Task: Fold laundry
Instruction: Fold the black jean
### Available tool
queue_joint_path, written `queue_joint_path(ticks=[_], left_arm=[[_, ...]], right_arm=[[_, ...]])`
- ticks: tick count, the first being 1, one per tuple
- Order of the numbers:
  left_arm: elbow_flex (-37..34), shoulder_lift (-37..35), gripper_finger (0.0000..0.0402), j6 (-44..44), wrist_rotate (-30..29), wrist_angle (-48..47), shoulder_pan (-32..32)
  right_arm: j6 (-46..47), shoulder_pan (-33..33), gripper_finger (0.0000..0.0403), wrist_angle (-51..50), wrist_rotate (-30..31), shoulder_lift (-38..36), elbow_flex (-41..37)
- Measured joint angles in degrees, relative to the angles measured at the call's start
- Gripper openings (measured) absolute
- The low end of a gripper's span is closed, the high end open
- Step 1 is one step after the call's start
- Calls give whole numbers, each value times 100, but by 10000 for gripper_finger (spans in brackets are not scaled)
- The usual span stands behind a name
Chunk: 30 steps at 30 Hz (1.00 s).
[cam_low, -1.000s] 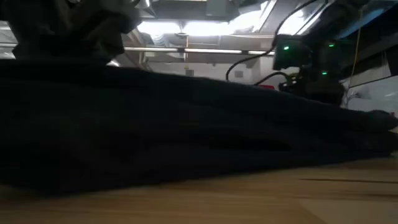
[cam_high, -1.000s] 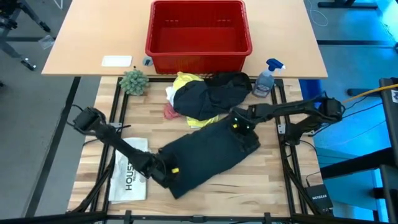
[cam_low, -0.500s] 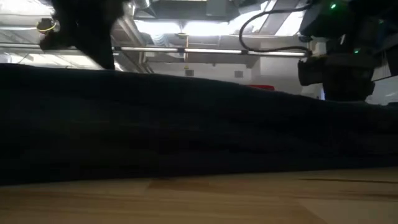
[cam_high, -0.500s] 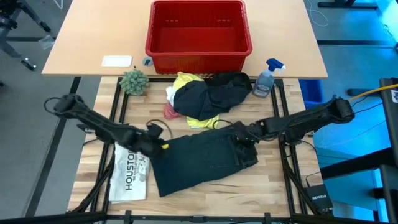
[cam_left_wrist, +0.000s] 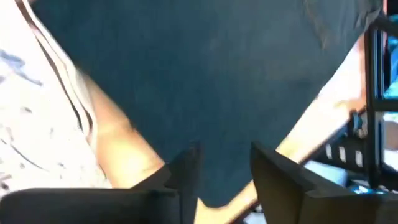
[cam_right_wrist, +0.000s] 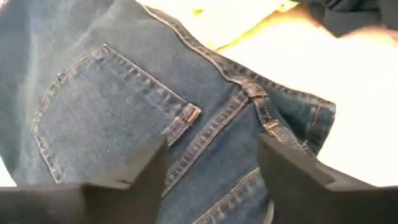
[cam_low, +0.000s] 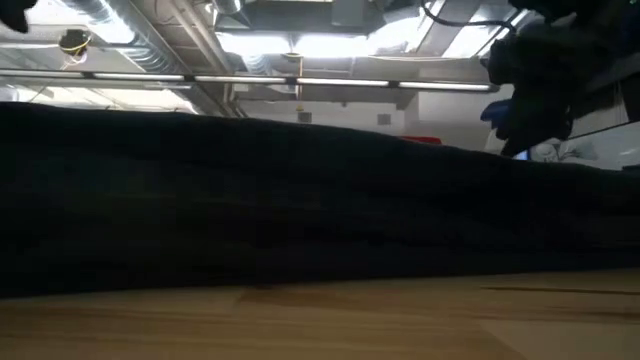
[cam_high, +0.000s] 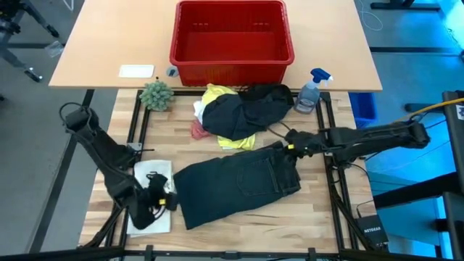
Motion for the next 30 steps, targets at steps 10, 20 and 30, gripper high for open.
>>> queue_joint_path(ticks=[10,20,30], left_arm=[[-554,392,186,-52,773,768,232],[-1014,392,186,-78,979,1080,210],[-2108,538,187,106,360,3318,237]], right_arm=[[144,-140,296,-196,-258,42,2],[230,-138,289,-407,-297,42,2],[369,-138,289,-455,-306,44,2]])
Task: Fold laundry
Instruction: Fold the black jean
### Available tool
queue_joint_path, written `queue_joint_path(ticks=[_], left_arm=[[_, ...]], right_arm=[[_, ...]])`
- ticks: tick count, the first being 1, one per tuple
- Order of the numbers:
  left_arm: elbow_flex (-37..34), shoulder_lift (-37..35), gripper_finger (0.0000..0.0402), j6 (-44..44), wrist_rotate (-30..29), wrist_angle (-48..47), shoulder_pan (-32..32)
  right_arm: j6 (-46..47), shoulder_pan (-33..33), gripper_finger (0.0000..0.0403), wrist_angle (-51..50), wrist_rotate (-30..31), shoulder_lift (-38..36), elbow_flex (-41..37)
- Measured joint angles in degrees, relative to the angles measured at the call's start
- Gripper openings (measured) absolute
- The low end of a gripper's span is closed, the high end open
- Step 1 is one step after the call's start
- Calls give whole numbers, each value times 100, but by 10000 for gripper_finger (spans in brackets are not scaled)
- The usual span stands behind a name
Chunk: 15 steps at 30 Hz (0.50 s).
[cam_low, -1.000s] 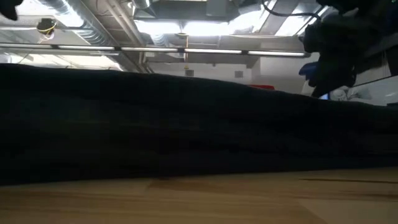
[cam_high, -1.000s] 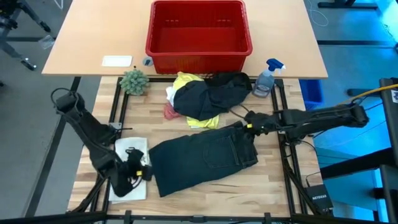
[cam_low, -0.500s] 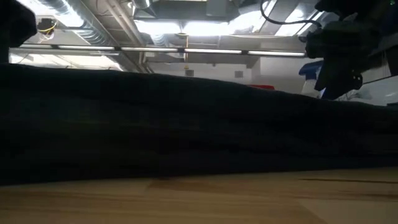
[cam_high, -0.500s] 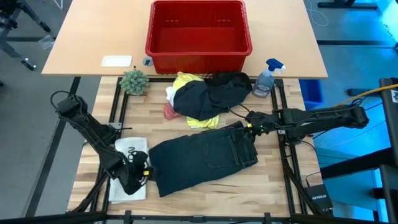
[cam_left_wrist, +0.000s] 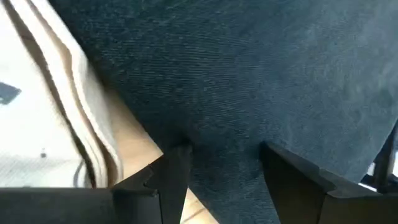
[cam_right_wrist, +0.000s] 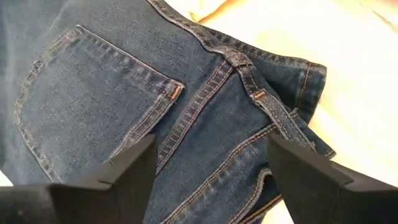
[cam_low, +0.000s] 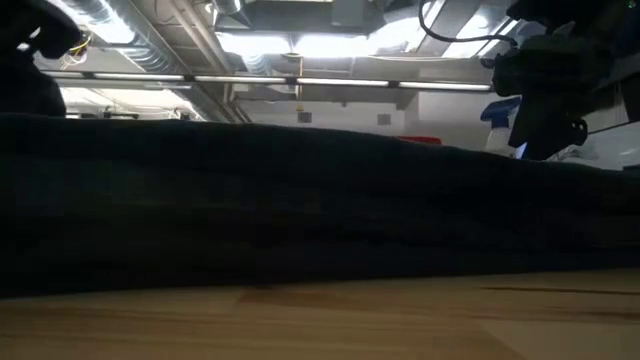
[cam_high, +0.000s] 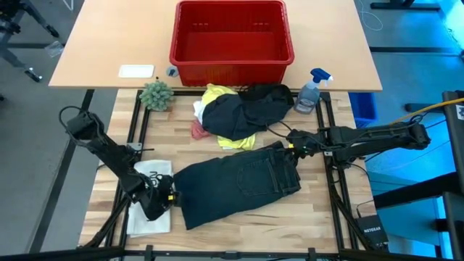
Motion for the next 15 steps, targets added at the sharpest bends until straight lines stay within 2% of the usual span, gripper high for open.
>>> queue_joint_path(ticks=[3,8,15], left_arm=[[-168,31,187,-6,59,346,-15],[-180,-72,187,-91,241,383,-173],[-171,-109,187,-131,971,44,-281]], right_arm=[[82,0,289,-188,-56,-2,0],[106,0,289,-561,-191,-3,0],[101,0,289,-430,-93,-7,0]])
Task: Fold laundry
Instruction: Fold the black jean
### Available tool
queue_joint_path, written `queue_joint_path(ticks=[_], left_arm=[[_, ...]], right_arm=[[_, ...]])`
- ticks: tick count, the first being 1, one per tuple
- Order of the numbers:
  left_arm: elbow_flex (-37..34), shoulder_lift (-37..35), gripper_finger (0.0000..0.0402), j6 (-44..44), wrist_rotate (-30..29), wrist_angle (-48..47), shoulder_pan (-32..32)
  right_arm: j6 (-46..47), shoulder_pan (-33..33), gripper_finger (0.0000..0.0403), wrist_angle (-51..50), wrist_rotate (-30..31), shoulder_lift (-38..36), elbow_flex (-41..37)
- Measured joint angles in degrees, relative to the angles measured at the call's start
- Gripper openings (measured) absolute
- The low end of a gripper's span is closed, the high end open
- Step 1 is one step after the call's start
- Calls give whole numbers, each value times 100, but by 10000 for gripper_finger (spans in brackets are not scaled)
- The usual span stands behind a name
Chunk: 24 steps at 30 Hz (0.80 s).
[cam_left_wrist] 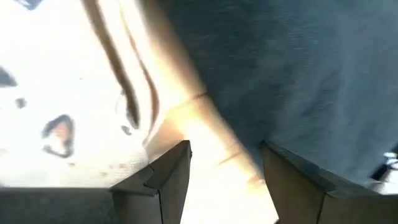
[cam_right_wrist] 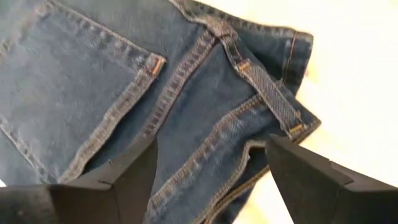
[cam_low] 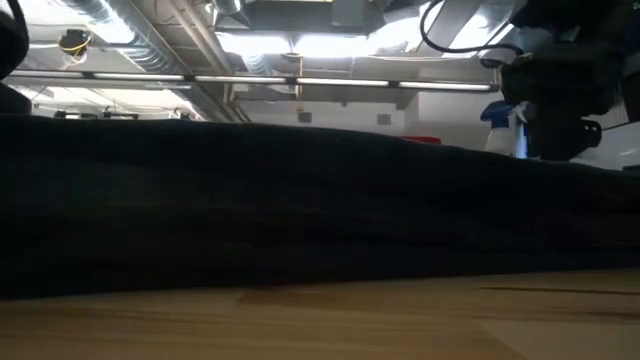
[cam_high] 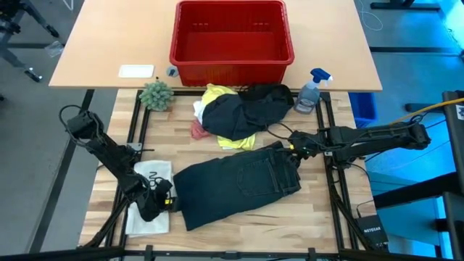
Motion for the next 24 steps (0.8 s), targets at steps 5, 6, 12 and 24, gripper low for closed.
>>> queue_joint_path(ticks=[5,6,12,24], left_arm=[[3,-2,187,101,-579,-206,188],[2,3,188,132,-671,-209,256],[2,150,195,173,-906,-81,420],[-9,201,196,145,-1737,835,105]], right_arm=[[49,0,289,157,102,0,0],[71,0,289,170,101,0,0],[160,0,289,170,99,0,1],[164,0,289,180,94,0,4]])
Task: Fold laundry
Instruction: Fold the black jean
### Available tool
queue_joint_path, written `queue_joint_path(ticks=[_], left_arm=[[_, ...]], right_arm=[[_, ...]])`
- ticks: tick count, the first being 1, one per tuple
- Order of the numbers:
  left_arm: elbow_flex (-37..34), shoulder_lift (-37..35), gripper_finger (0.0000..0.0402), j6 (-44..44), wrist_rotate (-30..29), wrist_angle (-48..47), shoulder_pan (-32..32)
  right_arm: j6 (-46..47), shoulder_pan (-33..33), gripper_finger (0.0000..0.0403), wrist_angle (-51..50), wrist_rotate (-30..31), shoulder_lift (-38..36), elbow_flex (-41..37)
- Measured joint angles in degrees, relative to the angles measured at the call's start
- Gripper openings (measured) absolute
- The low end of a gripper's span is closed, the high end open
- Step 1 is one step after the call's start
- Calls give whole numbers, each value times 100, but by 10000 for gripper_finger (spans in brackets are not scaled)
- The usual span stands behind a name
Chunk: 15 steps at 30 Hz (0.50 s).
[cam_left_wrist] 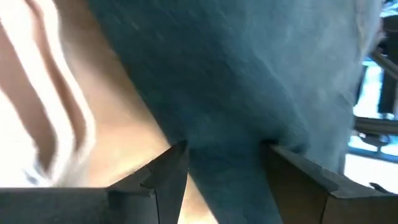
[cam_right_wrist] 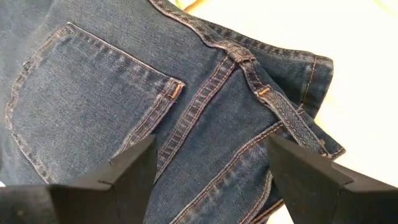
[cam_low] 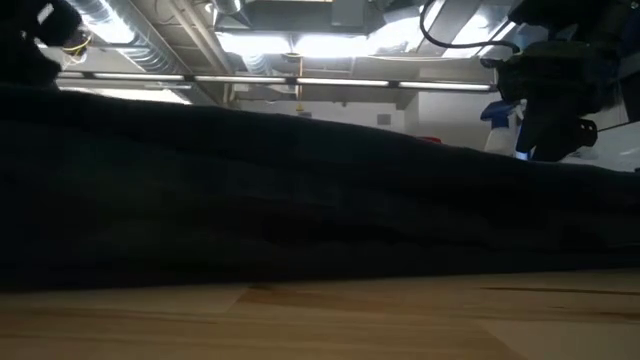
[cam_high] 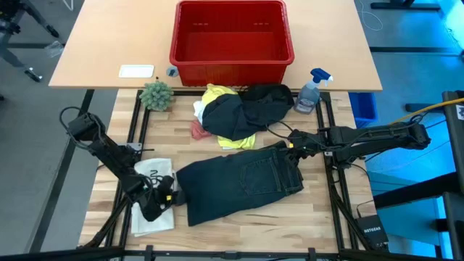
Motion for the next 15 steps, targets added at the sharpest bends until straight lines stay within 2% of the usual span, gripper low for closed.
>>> queue_joint_path(ticks=[4,9,11,15], left_arm=[[0,0,196,-17,-204,265,-205],[7,-2,196,-28,-1366,563,-407],[7,-2,196,-84,-1320,428,-368],[7,-2,196,-122,-604,72,-119]], right_arm=[[0,0,289,1,-14,0,0],[0,0,289,3,-41,0,0],[-2,0,289,5,-41,0,0],[-2,0,289,14,-11,0,0]])
